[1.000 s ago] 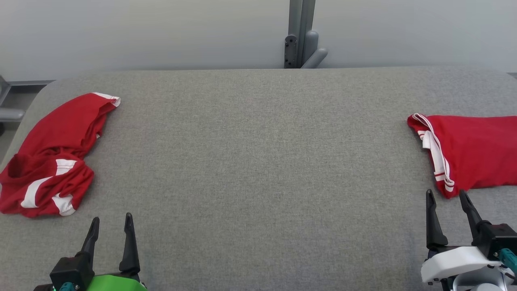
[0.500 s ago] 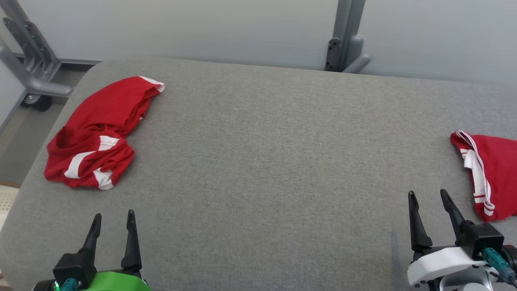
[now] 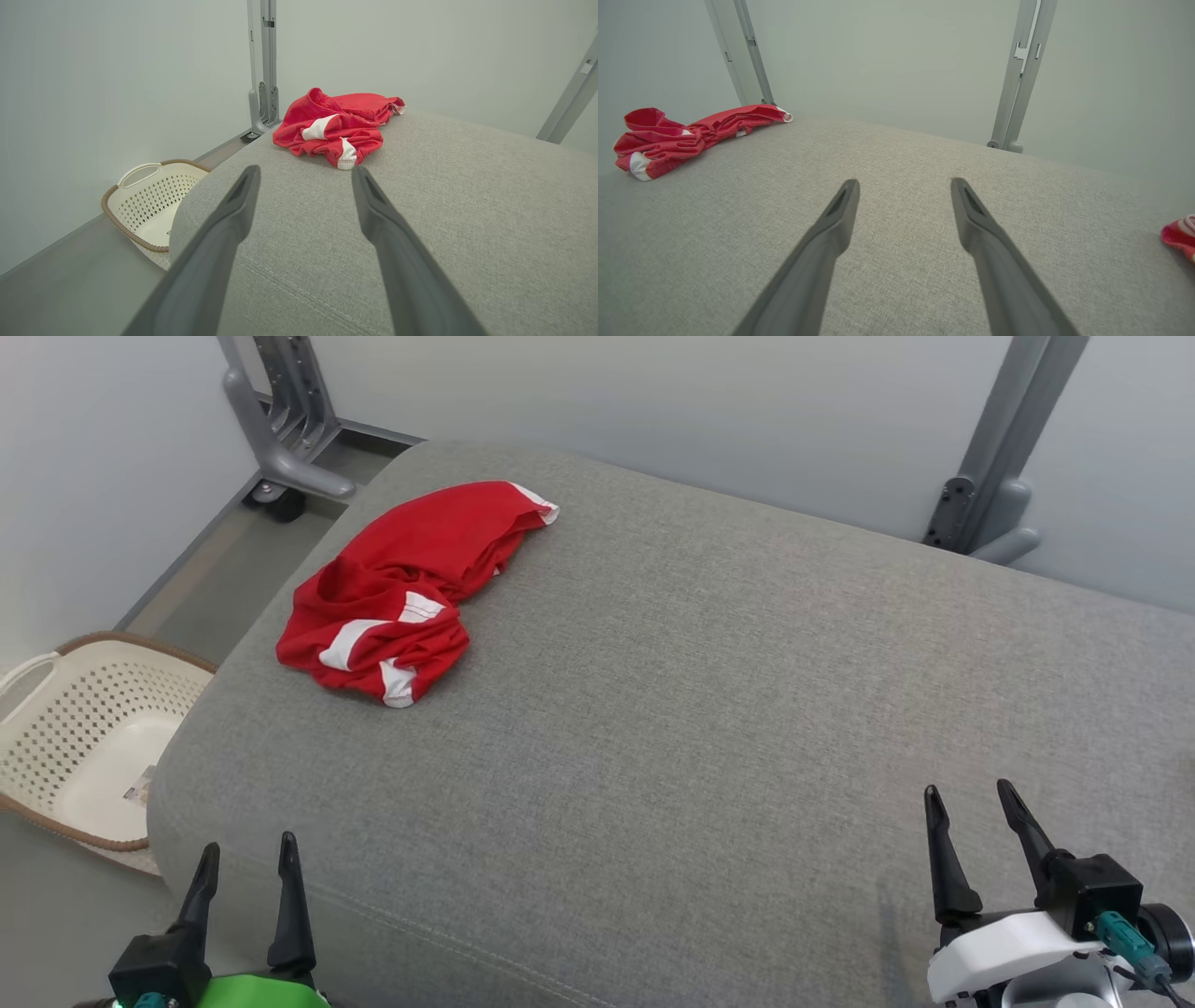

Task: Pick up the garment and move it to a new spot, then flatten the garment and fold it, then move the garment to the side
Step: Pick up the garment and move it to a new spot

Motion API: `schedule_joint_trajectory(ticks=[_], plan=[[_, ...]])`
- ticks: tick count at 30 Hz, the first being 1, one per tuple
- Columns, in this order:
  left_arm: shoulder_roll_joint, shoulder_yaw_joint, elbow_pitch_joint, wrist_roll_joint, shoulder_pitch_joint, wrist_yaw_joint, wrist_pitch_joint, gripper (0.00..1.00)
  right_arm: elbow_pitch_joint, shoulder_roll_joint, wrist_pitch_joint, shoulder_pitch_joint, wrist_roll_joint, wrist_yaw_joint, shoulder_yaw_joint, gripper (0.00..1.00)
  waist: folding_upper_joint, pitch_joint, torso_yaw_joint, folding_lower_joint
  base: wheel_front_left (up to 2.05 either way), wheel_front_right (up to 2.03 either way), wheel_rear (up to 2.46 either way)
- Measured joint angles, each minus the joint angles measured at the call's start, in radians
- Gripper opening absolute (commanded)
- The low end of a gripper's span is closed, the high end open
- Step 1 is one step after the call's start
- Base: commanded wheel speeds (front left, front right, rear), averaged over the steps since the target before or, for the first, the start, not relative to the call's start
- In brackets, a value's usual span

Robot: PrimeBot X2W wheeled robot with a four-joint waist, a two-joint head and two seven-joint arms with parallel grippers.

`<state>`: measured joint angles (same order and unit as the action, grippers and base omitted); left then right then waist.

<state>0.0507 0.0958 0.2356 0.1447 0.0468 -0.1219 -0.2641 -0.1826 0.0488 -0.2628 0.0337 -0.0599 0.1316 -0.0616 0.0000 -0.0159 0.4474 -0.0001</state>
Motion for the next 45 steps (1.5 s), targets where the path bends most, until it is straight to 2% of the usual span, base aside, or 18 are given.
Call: schedule_joint_trajectory(ticks=[5, 9, 14, 18, 24, 31, 35, 37, 39, 45], plan=[[0.0, 0.01, -0.007, 0.028, -0.004, 0.0, 0.0, 1.0, 0.001, -0.001, 0.0, -0.001, 0.005, 0.0, -0.003, 1.0, 0.0, -0.008, 0.021, 0.0001, 0.0, 0.0, 0.0], [0.0, 0.011, 0.004, 0.052, -0.074, 0.0, 0.0, 1.0, 0.009, -0.001, 0.0, -0.024, 0.037, 0.0, -0.014, 1.0, 0.0, -0.037, 0.019, 0.0001, 0.0, 0.0, 0.0], [0.011, -0.012, 0.139, 0.123, -0.225, -0.003, 0.0, 1.0, 0.034, -0.001, 0.0, -0.087, 0.099, 0.0, -0.035, 1.0, 0.0, -0.103, 0.006, 0.0001, 0.0, 0.0, 0.0], [0.061, -0.085, 0.266, 0.234, -0.395, -0.006, 0.066, 1.0, 0.058, -0.001, 0.0, -0.136, 0.15, 0.0, -0.059, 1.0, 0.0, -0.177, -0.014, 0.0001, 0.0, 0.0, 0.0], [0.173, -0.219, 0.417, 0.415, -0.605, -0.007, 0.166, 1.0, 0.087, 0.0, 0.0, -0.195, 0.2, 0.0, -0.065, 1.0, 0.0, -0.304, -0.056, 0.0001, 0.0, 0.0, 0.0], [0.259, -0.331, 0.582, 0.553, -0.736, -0.007, 0.207, 1.0, 0.116, 0.0, 0.0, -0.23, 0.208, 0.0, -0.049, 1.0, 0.0, -0.424, -0.114, 0.0001, 0.0, 0.0, 0.0], [0.283, -0.382, 0.65, 0.613, -0.765, -0.007, 0.207, 1.0, 0.125, 0.0, 0.0, -0.234, 0.2, 0.0, -0.048, 1.0, 0.0, -0.462, -0.156, 0.0001, 0.0, 0.0, 0.0], [0.295, -0.41, 0.662, 0.636, -0.769, -0.007, 0.203, 0.38, 0.123, 0.0, 0.0, -0.235, 0.193, 0.0, -0.047, 1.0, 0.0, -0.472, -0.176, 0.0002, 0.0, 0.0, 0.0], [0.31, -0.426, 0.66, 0.683, -0.77, -0.007, 0.192, 0.0, 0.121, 0.0, 0.0, -0.241, 0.182, 0.0, -0.047, 1.0, 0.0, -0.477, -0.194, 0.0002, 0.0, 0.0, 0.0], [0.346, -0.506, 0.633, 0.727, -0.758, -0.007, 0.168, 0.0, 0.097, 0.0, 0.0, -0.241, 0.143, 0.0, -0.05, 1.0, 0.0, -0.458, -0.214, 0.0002, 0.0, 0.0, 0.0]])
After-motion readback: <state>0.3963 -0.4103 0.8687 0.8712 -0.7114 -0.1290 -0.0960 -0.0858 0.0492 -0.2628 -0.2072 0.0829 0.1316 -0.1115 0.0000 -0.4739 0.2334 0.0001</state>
